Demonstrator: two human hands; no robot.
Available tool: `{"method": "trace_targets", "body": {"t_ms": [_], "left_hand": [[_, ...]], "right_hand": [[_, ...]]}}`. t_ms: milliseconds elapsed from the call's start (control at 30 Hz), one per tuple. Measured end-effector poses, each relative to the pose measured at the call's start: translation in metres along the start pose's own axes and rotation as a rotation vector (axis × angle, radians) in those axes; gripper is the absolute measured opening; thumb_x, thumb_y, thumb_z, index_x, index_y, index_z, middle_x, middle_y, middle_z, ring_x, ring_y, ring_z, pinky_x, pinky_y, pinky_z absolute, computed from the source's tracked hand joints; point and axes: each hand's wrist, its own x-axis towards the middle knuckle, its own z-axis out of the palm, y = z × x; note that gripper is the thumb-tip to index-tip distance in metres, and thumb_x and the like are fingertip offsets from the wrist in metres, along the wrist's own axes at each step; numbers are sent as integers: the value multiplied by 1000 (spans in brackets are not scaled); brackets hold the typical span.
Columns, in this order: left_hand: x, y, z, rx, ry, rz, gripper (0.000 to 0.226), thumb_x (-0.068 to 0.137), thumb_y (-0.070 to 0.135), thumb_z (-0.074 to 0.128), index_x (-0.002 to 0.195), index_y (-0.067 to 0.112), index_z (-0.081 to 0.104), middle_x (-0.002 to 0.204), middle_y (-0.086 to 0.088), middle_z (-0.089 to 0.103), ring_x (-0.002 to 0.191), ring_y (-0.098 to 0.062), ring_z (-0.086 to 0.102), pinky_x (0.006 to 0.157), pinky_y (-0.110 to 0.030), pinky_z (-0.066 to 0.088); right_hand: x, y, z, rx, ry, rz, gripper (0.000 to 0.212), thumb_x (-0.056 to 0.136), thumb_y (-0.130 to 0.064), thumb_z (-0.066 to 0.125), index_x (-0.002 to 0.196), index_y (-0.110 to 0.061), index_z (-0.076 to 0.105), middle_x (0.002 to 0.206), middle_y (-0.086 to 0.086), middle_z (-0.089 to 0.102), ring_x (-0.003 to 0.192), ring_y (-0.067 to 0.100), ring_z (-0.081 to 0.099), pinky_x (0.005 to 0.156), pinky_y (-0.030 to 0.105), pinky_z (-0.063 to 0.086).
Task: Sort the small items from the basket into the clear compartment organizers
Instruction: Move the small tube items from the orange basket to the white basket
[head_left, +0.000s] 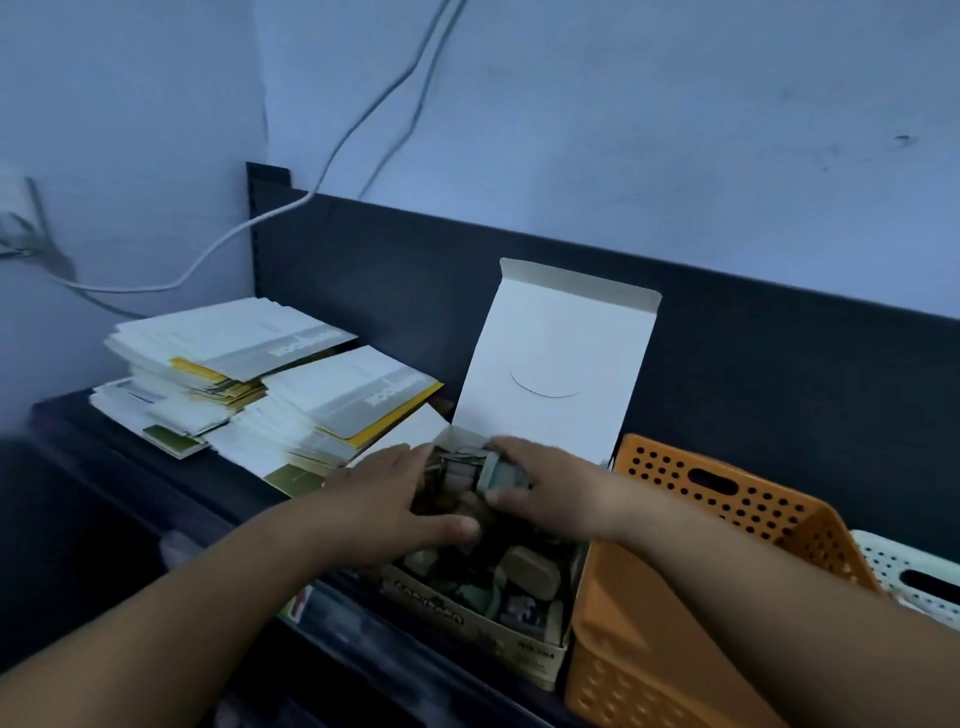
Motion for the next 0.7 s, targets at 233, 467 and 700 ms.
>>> {"method": "trace_targets", "body": {"t_ms": [233,467,700], "left_hand": [[28,15,7,187,-15,-3,101,70,85,15,151,31,-13,159,2,-19,147,-20,-14,118,-47,2],[49,13,-6,193,-150,70,104,59,95,24,147,47,-2,161,9,0,148,-24,-2,117,-49,13],[60,62,-14,36,-10,223,107,64,90,28,152,32,7,161,7,6,147,-12,6,118,-44,16]], "right_hand": [[-15,10,4,-381,-61,126,66,98,-58,25,153,-30,5,161,-7,9,148,23,5,117,51,8],[-42,24,-7,-80,-12,131,62,98,-55,34,151,-28,19,158,-4,25,144,19,24,117,42,21],[-94,103,-49,37,236,476,38,98,-33,48,136,-25,48,133,0,54,116,18,54,99,37,46]]}}
